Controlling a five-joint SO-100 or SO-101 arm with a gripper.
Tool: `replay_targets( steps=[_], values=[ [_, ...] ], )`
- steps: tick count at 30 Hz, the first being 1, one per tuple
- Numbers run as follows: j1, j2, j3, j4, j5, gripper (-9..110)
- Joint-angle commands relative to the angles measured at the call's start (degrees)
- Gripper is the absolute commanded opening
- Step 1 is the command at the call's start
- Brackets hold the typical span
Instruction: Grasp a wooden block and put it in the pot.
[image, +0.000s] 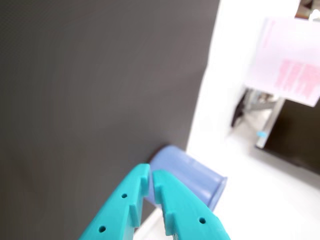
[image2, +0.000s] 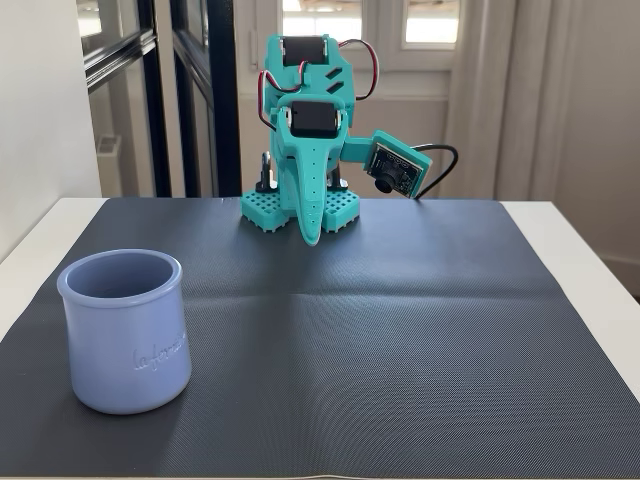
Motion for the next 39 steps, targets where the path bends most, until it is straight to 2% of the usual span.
replay_targets(
  steps=[1,39],
  values=[
    [0.18,0.88,0.35,-0.44,0.09,0],
    [-0.09,0.79,0.44,1.32,0.00,0]
  ],
)
